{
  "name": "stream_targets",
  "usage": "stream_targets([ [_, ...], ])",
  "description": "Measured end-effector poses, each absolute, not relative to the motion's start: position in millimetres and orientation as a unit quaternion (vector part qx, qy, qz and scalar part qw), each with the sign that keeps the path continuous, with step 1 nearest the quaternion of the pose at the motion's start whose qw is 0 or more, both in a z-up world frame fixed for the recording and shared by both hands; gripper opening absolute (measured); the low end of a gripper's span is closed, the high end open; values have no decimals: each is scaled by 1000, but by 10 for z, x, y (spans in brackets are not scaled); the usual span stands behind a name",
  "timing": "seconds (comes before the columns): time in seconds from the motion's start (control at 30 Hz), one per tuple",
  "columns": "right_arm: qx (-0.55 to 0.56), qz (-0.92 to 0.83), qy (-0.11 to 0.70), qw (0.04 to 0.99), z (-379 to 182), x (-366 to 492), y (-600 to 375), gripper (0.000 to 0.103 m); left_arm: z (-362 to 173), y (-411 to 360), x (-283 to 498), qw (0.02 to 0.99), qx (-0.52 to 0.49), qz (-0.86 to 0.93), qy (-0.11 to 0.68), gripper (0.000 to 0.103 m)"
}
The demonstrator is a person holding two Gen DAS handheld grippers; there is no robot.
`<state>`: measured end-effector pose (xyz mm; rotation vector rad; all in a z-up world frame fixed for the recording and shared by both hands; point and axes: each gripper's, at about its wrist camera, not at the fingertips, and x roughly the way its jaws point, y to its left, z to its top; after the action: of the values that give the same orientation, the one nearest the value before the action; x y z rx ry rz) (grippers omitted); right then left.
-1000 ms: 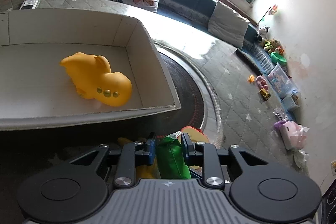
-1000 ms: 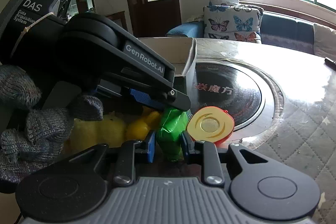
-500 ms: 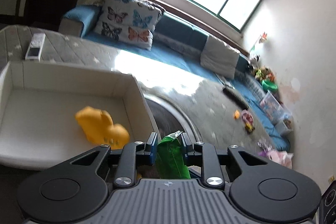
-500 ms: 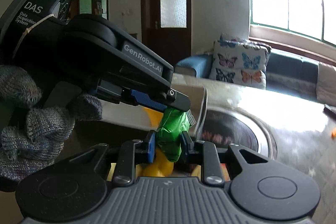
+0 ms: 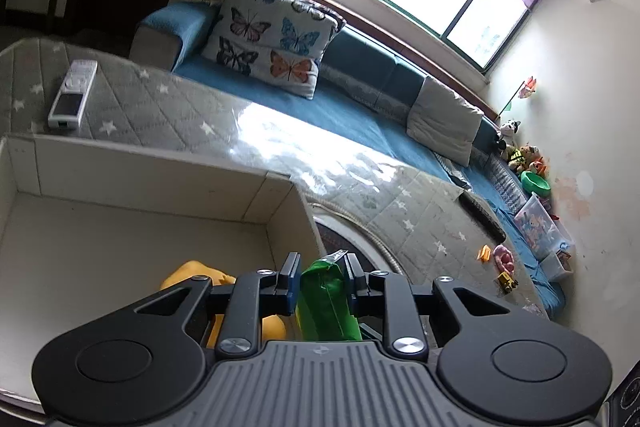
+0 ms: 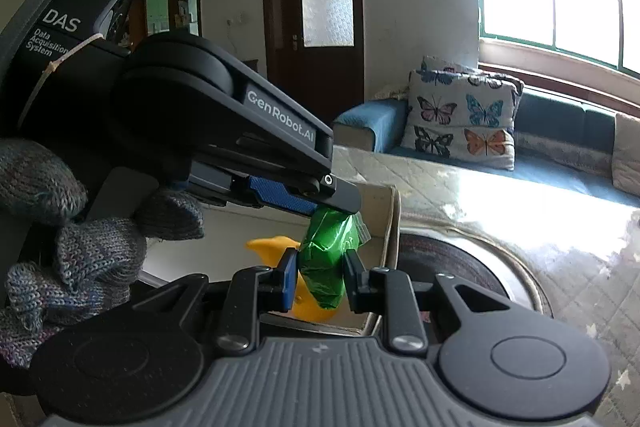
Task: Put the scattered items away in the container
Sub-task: 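Carry the green toy with the left gripper and drop it into the box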
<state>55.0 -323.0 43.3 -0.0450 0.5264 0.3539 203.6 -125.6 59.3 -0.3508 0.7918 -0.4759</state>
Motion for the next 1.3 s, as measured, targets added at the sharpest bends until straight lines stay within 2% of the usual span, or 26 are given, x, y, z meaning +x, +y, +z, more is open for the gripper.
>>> stream_targets([
  [0.3, -33, 168, 272, 947, 266, 615, -3227, 24, 462, -1264, 2070, 876, -166, -229, 390, 26],
  [0.77, -29, 160, 260, 952, 333, 471, -3318, 27, 538, -1262, 1855, 880, -155, -242, 379, 26],
  [1.07, -25, 143, 262, 954, 333, 222, -3472, 39, 568, -1316, 1581, 881, -143, -252, 374, 26],
  [1.3, -18, 124, 272, 954, 291, 54, -3594, 42, 581, -1365, 1358, 882, -133, -259, 371, 26],
])
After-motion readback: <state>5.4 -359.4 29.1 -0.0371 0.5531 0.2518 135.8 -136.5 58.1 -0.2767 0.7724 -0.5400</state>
